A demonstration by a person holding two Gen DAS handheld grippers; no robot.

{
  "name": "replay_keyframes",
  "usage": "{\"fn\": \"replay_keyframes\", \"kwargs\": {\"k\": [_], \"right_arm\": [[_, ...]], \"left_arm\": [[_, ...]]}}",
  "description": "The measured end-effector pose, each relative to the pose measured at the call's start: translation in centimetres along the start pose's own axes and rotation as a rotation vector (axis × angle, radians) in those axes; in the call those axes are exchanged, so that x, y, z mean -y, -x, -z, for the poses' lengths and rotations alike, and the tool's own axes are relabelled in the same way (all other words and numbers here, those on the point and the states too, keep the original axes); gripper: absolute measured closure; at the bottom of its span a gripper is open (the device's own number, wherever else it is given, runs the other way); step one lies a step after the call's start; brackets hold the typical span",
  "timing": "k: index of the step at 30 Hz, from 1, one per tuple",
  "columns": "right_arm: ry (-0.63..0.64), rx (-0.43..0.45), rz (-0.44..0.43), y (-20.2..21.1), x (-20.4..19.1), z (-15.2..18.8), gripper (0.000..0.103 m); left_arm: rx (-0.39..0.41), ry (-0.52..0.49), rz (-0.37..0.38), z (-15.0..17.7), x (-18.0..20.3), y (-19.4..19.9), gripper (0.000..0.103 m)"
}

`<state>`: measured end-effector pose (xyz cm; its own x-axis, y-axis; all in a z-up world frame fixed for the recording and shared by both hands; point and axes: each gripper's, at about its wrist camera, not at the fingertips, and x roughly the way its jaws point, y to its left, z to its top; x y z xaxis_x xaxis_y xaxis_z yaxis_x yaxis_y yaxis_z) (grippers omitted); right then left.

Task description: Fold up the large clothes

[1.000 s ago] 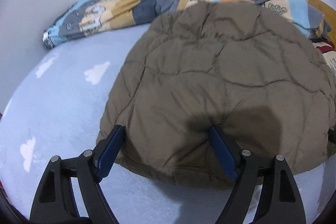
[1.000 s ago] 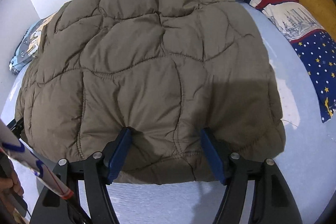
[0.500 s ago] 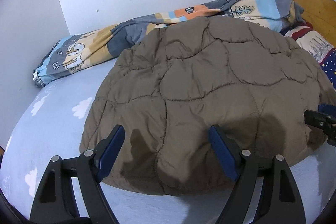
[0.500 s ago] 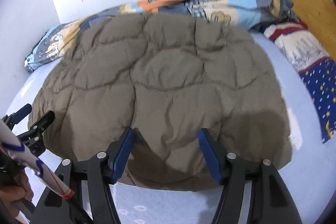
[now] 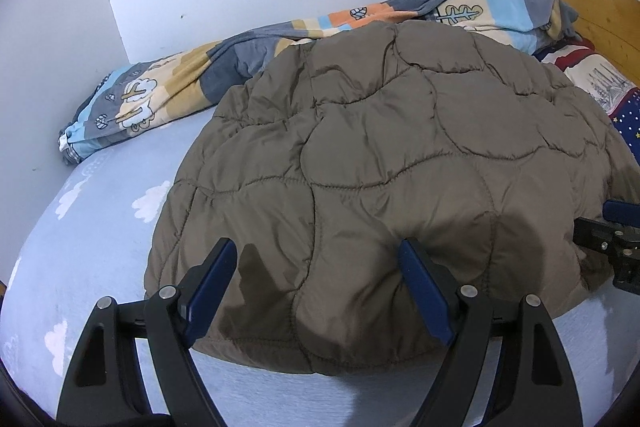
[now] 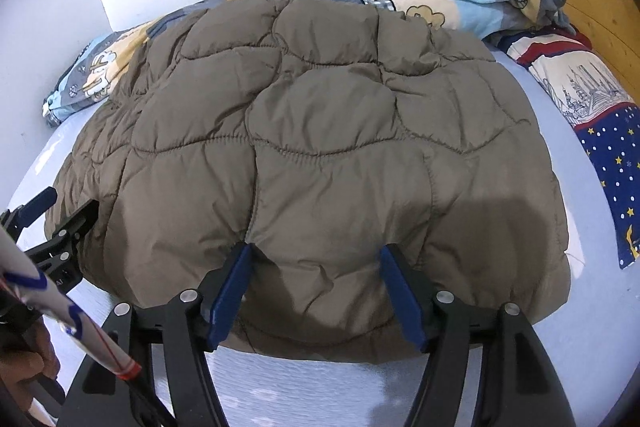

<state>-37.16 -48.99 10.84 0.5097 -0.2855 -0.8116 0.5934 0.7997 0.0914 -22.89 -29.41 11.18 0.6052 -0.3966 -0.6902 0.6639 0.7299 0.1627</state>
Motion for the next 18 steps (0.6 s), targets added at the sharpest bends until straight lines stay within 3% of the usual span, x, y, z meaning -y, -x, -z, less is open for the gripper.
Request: {"fn": "replay_keyframes", "kwargs": {"k": [18], "right_arm": [[0.014,-0.020,0.002,-0.40,0.03,0.02,0.028]], "left_arm": [[0.002,-0.020,-0.013,0.15,0.48,-0.09,0.020]]}}
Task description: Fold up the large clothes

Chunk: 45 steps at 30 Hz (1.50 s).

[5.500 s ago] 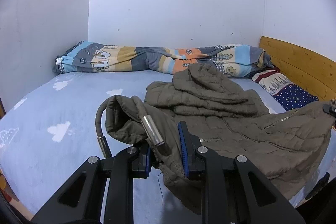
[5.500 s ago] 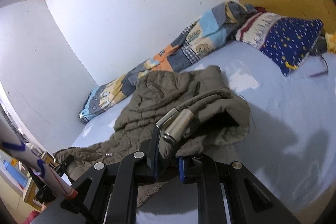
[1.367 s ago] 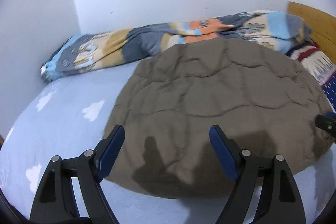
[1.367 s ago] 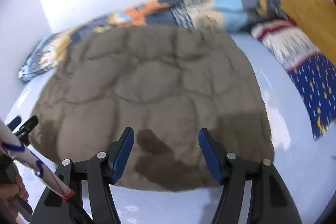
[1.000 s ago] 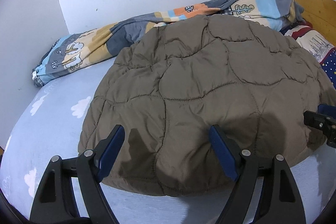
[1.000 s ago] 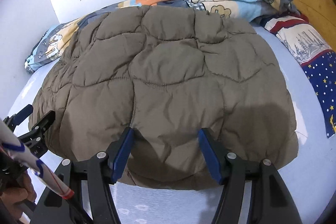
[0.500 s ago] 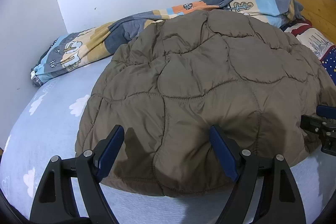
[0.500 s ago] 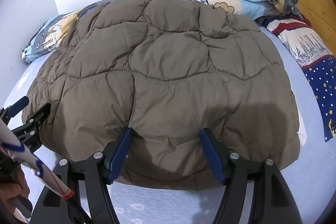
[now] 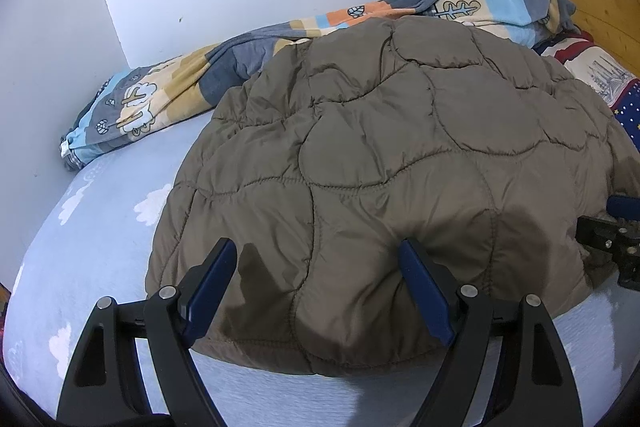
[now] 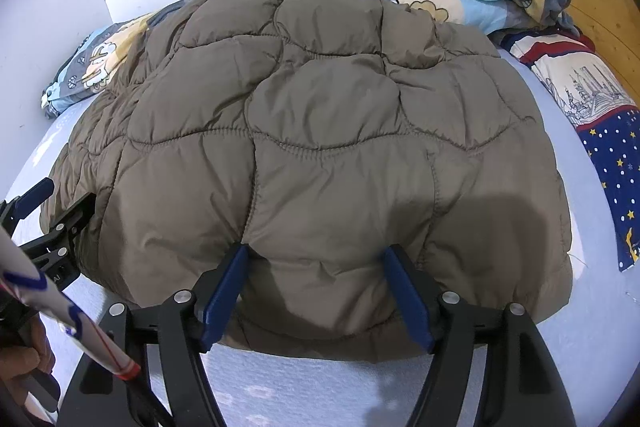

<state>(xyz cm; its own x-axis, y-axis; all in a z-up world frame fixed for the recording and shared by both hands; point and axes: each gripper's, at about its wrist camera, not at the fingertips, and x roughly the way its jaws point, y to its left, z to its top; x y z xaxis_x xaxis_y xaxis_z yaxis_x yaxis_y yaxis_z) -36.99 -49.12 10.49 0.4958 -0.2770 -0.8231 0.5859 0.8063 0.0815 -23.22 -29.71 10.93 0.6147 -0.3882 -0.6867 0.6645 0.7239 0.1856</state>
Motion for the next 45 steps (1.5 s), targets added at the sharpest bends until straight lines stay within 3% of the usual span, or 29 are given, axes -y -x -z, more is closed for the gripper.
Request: {"fn": "replay_keyframes", "kwargs": {"k": [5,9,14,17,20,25,29,34,37,41,45], "right_arm": [[-0.026,0.008,-0.017,0.8,0.4,-0.4,0.028],[-0.071,0.062,-0.003,2.4,1.8,-1.1,0.028],[-0.186,0.111,0.033,3.8,5.6,-1.8,0.028],[-0.273,0.070,0.049,3.1,8.2,-1.6,0.027],[-0.347,-0.020,-0.007,1.0,9.5,-0.8,0.027],[-0.286,-0.034,0.039,0.9,8.1,-1.0,0.026],[-0.261,0.054,0.078,3.6,7.9,-1.9,0.026],[-0.329,0.077,0.114,4.9,11.0,-1.7,0.027],[-0.423,0.002,0.083,3.3,13.1,-0.6,0.044],[-0.473,-0.053,0.066,2.1,14.1,0.3,0.044],[-0.458,0.027,0.069,4.6,13.4,-0.4,0.043]], "left_arm": [[-0.007,0.012,0.009,-0.2,-0.2,0.1,0.020],[-0.015,0.093,0.054,-1.2,-2.1,0.6,0.021],[-0.047,0.185,-0.003,-1.5,-5.5,-0.5,0.021],[-0.143,0.229,0.009,-0.7,-6.6,-2.6,0.020],[-0.166,0.247,0.027,-0.2,-6.8,-3.3,0.020],[-0.136,0.244,0.008,-0.7,-7.3,-2.2,0.020],[-0.103,0.256,-0.022,-1.3,-8.0,-1.4,0.020],[-0.161,0.316,-0.048,-0.6,-9.9,-2.9,0.020],[-0.219,0.362,0.005,0.1,-10.3,-4.1,0.020],[-0.194,0.374,-0.002,-0.4,-10.8,-3.3,0.020],[-0.116,0.423,-0.031,-1.2,-12.1,-1.3,0.020]]}}
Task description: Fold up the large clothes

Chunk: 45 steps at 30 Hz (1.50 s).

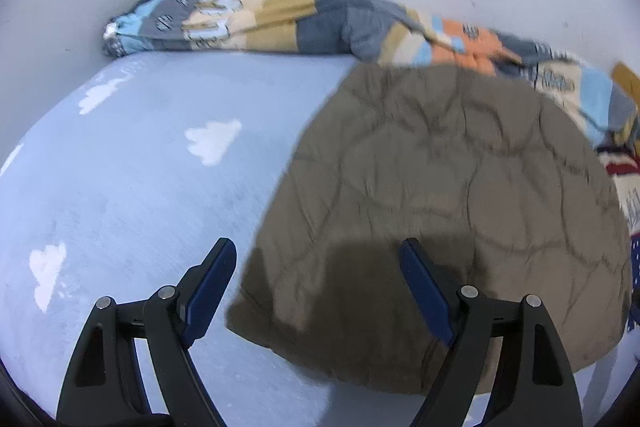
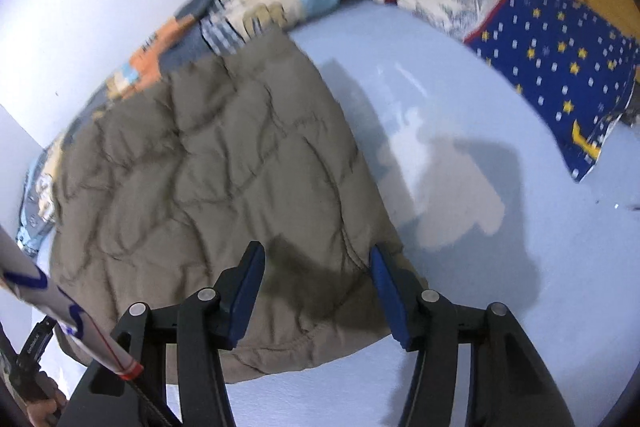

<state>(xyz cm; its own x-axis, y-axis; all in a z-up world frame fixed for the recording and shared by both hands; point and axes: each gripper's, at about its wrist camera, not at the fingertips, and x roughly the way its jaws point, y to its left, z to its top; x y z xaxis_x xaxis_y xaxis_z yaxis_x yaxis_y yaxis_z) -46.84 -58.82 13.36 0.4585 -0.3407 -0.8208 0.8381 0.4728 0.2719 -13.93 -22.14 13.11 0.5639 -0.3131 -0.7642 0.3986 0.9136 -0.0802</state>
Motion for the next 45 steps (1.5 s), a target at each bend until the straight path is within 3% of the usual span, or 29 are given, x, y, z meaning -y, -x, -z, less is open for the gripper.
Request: {"fn": "replay_keyframes", "kwargs": {"k": [4,8,20,26,45], "right_arm": [[0.085,0.070,-0.011,2.1,-2.1,0.0,0.043],[0.218,0.125,-0.016,3.3,-5.5,0.8,0.042],[0.496,0.113,-0.093,3.2,-12.9,6.2,0.034],[0.460,0.062,-0.080,1.8,-12.0,6.0,0.034],[0.432,0.047,-0.055,1.0,-11.4,5.8,0.034]], "left_arm": [[0.068,-0.033,-0.040,-0.1,0.5,1.4,0.020],[0.089,-0.104,-0.026,0.8,2.2,2.1,0.020],[0.133,-0.375,0.023,5.0,8.7,3.5,0.020],[0.138,-0.413,0.023,5.7,9.6,3.5,0.020],[0.147,-0.436,0.021,5.8,10.1,3.4,0.020]]}}
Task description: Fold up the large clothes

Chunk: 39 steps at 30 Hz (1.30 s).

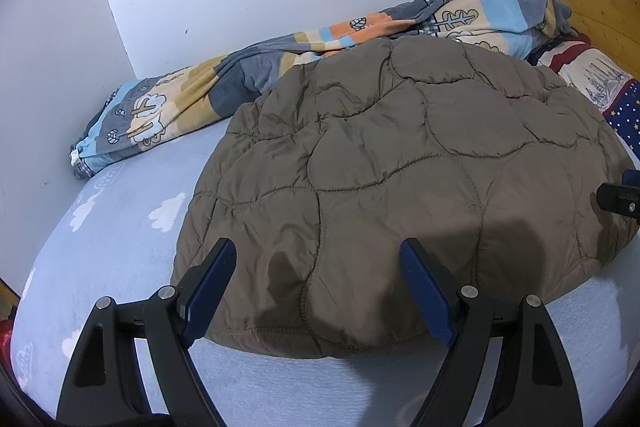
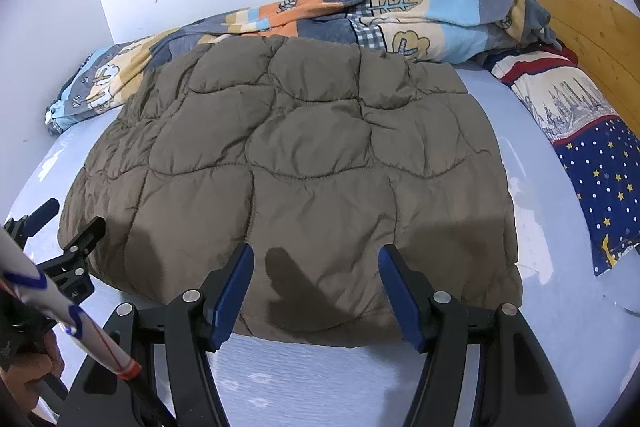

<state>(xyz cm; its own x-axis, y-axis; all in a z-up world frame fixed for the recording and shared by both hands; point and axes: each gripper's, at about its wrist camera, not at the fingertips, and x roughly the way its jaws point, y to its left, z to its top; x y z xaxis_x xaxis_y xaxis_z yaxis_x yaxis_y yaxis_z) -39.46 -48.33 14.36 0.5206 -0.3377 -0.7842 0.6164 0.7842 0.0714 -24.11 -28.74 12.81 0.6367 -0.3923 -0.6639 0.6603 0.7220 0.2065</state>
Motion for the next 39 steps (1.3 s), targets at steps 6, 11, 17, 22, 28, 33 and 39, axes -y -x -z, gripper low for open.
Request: {"fn": "replay_keyframes", "kwargs": {"k": [6,11,17,22,28,33,39], "right_arm": [[-0.028,-0.043,0.002,-1.1,0.5,0.2,0.034],[-0.039,-0.063,0.000,-1.6,0.8,0.4,0.034],[-0.043,-0.057,0.000,-1.2,0.7,0.4,0.033],[-0.044,-0.053,0.001,-0.9,0.7,0.4,0.033],[-0.102,-0.041,-0.004,0.2,2.4,0.2,0.030],[-0.264,-0.048,-0.020,1.1,6.6,0.6,0.025],[-0.484,-0.068,-0.049,2.0,12.1,2.7,0.022]], "left_arm": [[-0.003,0.000,0.001,0.0,0.0,0.0,0.020],[-0.004,0.001,0.002,0.0,0.0,0.0,0.020],[-0.004,-0.002,0.002,0.0,0.0,0.1,0.020],[-0.008,-0.001,0.008,0.0,-0.1,0.1,0.020],[-0.131,0.182,0.141,-0.2,-3.2,-0.9,0.020],[-0.301,0.580,0.267,0.9,-10.9,-2.9,0.020],[-0.396,0.962,0.299,4.9,-18.5,-4.6,0.020]]}}
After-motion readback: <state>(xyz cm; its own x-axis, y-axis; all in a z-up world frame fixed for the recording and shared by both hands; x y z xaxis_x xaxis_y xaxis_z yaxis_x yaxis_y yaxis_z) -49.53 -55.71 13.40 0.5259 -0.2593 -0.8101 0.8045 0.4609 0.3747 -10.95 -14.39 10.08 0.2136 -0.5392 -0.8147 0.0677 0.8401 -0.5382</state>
